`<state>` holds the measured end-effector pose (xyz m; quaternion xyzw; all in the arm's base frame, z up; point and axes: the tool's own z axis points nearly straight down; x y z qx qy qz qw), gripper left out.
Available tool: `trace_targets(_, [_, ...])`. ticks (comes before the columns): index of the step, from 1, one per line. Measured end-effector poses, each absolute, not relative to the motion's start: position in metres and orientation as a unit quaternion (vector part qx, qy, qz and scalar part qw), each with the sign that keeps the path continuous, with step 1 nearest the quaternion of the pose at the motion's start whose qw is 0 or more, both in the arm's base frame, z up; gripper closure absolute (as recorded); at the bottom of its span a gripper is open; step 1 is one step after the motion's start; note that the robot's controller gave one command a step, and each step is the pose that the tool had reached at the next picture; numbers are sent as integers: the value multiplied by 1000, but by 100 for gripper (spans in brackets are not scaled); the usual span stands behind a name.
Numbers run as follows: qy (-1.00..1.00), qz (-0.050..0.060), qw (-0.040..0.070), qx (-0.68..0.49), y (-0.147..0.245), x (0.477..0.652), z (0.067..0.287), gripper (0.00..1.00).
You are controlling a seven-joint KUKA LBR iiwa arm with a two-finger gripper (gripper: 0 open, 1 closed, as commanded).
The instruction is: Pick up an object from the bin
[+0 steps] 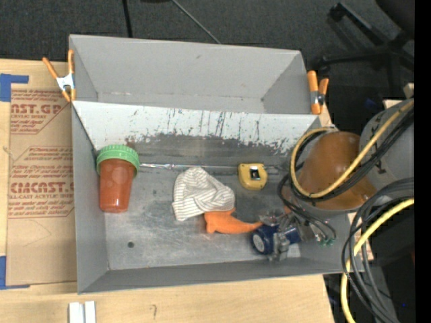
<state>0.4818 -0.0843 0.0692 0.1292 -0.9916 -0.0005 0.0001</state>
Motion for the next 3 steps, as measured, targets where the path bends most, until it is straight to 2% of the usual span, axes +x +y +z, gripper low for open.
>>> trace_targets(1, [-992,-1,2,129,-84,481,73,100])
trace_targets(2, [-992,-2,5,129,-83,479,93,100])
trace_targets(3, [-992,0,0,129,-84,482,109,100])
